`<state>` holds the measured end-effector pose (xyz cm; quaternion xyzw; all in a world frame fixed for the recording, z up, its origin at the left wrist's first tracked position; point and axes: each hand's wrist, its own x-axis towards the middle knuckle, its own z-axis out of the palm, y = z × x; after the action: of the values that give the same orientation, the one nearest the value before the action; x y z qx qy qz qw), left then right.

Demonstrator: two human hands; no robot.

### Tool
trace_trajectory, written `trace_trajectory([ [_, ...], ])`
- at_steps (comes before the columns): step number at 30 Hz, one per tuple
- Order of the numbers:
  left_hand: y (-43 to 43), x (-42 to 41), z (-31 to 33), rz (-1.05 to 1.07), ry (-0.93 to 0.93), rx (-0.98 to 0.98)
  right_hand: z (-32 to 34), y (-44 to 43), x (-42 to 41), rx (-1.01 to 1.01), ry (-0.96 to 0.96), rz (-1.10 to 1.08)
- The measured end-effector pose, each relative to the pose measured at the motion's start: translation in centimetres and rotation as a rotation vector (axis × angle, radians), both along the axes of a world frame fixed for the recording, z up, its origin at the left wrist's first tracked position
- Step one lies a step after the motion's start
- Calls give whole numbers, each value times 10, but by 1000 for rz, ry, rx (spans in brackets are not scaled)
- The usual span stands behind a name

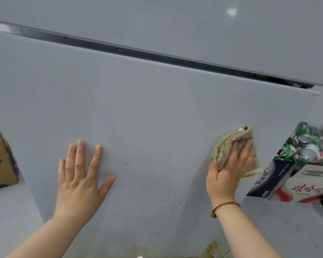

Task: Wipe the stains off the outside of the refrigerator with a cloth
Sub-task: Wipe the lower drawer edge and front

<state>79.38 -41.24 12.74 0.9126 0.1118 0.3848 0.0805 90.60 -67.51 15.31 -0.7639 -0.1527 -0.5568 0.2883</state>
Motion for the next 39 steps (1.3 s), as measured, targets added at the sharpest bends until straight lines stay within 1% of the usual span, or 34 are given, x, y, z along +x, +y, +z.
trace_trajectory([
  [1,1,0,0,-2,-5,8,-12,19,-6,15,4,6],
  [2,1,0,0,-8,-9,17,-26,34,-11,-40,5,1],
  [3,3,-1,0,-13,-12,27,-45,47,-17,-153,7,-12],
  [5,6,-3,0,-25,-14,38,-86,59,-28,-477,-9,-55],
  [7,12,-7,2,-47,-2,44,-110,52,-31,-775,-79,-68],
  [9,18,-11,4,-100,35,53,-99,32,-23,-1026,-186,-66],
  [10,23,-16,6,-126,58,69,-86,25,-18,-1109,-257,-44],
  [11,28,-20,9,-157,81,86,-71,19,-13,-1150,-311,-17],
  [12,34,-24,12,-188,104,87,-53,17,-11,-1142,-342,4],
  [14,44,-30,17,-204,122,50,-11,22,-8,-1013,-356,7],
  [16,51,-33,25,-118,47,-64,28,30,-4,-854,-326,-17],
  [18,58,-35,33,-14,-29,-255,54,47,-6,-599,-263,-15],
  [19,61,-36,34,2,-6,-336,58,61,-9,-431,-223,-16],
  [21,68,-36,34,16,47,-392,50,92,-17,-144,-150,-39],
  [22,70,-36,33,11,62,-396,40,106,-21,-71,-136,-47],
  [23,71,-35,33,1,68,-402,28,117,-24,-65,-139,-51],
  [24,72,-34,33,-6,81,-409,13,123,-27,-127,-140,-54],
  [25,73,-34,33,-11,93,-411,-3,124,-28,-249,-144,-58],
  [27,75,-37,33,-33,99,-404,-39,116,-29,-593,-184,-42],
  [28,77,-39,33,-47,98,-400,-53,110,-29,-755,-232,-27],
  [29,80,-41,34,-60,106,-396,-62,105,-28,-875,-280,-20],
  [30,82,-43,35,-67,124,-391,-66,102,-28,-946,-314,-17],
  [34,89,-49,39,-67,203,-382,-57,95,-25,-1048,-342,-8],
  [36,90,-51,40,-56,216,-365,-38,91,-22,-1078,-391,12],
  [37,90,-51,39,-52,222,-352,-22,89,-19,-1052,-398,19],
  [39,91,-51,38,-59,216,-349,21,89,-13,-911,-383,12],
])
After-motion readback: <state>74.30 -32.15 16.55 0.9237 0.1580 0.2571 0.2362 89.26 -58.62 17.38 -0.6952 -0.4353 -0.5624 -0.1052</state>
